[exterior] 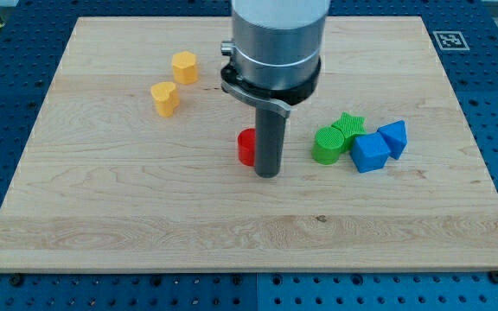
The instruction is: Move the red circle towards the center of the board
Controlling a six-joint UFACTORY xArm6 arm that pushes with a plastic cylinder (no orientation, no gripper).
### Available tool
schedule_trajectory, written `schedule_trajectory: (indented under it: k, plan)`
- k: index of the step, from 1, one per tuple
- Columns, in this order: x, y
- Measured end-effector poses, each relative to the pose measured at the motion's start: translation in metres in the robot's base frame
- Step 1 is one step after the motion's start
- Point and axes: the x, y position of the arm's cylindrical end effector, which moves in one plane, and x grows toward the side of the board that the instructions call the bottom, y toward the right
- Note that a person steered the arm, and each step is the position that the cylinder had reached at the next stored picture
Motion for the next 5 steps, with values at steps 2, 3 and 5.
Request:
schedule_trajectory:
  k: [2,3,5]
  plan:
    - [-0.011,-0.015]
    - [0.022,0.051]
    - [0.023,0.129]
